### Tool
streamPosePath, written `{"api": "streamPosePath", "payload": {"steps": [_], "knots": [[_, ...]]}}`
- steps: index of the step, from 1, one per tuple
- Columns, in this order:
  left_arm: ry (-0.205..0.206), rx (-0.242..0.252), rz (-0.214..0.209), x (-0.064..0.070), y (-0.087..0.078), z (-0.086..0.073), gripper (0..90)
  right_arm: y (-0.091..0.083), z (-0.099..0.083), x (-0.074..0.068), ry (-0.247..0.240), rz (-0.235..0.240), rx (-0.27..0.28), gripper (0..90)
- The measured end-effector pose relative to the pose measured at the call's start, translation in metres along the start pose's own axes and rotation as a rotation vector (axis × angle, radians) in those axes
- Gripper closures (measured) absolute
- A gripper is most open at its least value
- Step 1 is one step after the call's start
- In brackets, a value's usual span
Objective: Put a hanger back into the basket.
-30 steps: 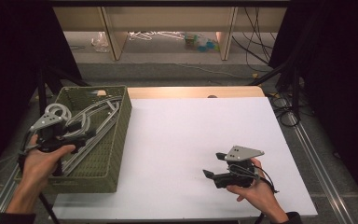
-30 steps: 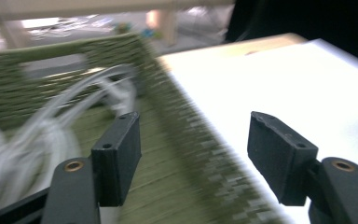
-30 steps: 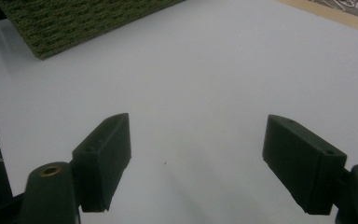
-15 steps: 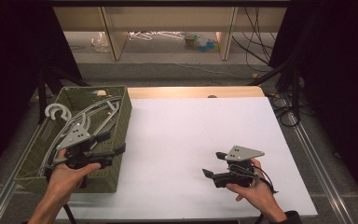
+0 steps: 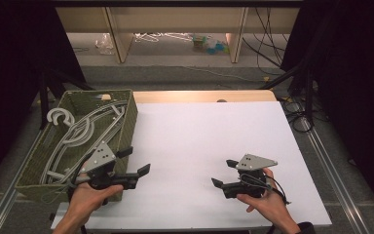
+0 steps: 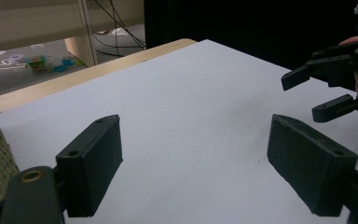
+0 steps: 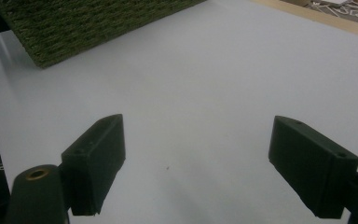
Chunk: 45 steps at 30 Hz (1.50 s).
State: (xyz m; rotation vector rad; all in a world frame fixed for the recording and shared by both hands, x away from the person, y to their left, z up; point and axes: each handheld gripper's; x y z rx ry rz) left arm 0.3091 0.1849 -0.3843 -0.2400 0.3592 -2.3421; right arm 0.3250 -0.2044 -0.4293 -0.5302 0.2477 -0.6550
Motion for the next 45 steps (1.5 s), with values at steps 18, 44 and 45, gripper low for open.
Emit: {"api": "streamPosePath", "payload": {"steps": [18, 44, 45], "knots": [[-0.003, 0.06, -0.006, 0.024, -0.007, -0.04, 16.4, -0.008, -0.012, -0.021, -0.008, 0.02, 0.047, 17.0], [0.07, 0.005, -0.015, 0.027, -0.006, -0.055, 16.4, -0.021, -0.026, -0.033, -0.008, 0.002, 0.058, 17.0], [0.061, 0.007, -0.016, 0.028, -0.005, -0.055, 16.5, -0.021, -0.026, -0.033, -0.013, 0.001, 0.058, 17.0]]}}
Point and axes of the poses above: each handheld gripper's, and its own axes: y roughly forward along the jaws, z roughly out of its top, x roughly to its right
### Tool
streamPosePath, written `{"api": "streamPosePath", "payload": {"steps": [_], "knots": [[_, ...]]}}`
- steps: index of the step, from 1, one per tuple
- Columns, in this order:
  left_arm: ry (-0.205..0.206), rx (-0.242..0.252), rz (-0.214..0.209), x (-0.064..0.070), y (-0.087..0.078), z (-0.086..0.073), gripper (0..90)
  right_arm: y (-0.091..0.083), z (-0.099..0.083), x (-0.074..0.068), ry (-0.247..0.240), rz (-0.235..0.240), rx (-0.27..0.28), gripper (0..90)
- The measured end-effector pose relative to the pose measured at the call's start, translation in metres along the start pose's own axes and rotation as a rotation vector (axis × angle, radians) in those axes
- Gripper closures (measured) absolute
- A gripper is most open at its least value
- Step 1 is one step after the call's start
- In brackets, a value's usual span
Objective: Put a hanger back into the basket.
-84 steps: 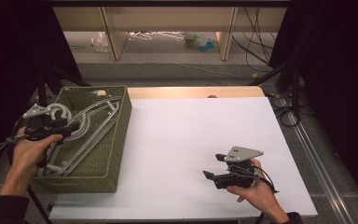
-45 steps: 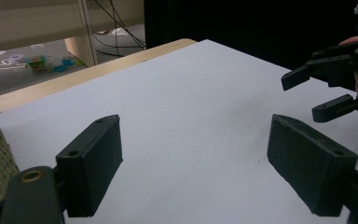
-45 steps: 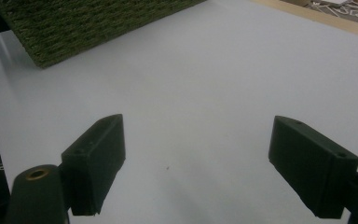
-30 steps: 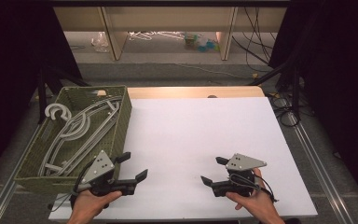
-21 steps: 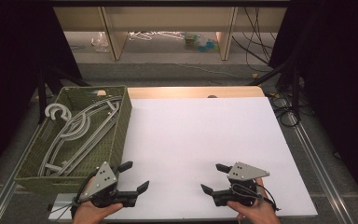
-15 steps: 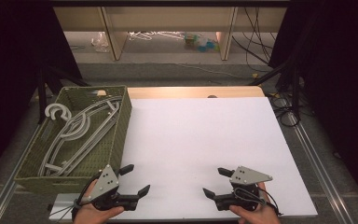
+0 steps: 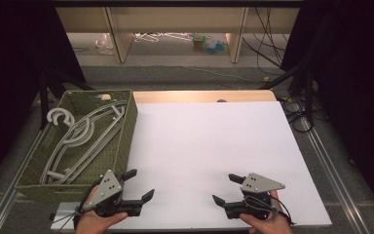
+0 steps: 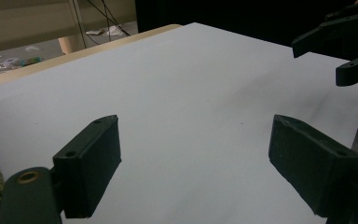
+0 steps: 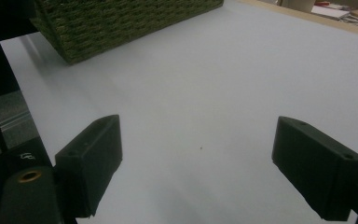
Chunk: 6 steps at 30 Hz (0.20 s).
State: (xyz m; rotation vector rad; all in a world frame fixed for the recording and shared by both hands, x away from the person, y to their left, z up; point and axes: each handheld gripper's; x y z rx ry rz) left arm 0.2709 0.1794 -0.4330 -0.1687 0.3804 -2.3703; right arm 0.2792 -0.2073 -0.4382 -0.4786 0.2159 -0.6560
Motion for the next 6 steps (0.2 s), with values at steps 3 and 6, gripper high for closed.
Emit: {"api": "streamPosePath", "payload": {"steps": [3, 6], "knots": [[-0.016, -0.016, 0.008, 0.0011, 0.0, -0.0005, 16.5, 0.0004, 0.0002, -0.0001, -0.011, -0.007, 0.011, 17.1], [-0.021, -0.013, -0.003, 0.0012, 0.0016, -0.0011, 16.5, 0.0004, 0.0002, 0.0002, -0.014, -0.009, 0.012, 17.1]]}}
Point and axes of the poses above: each handheld gripper's, and its own axes: y roughly forward along the jaws, z roughly out of its top, x roughly to its right
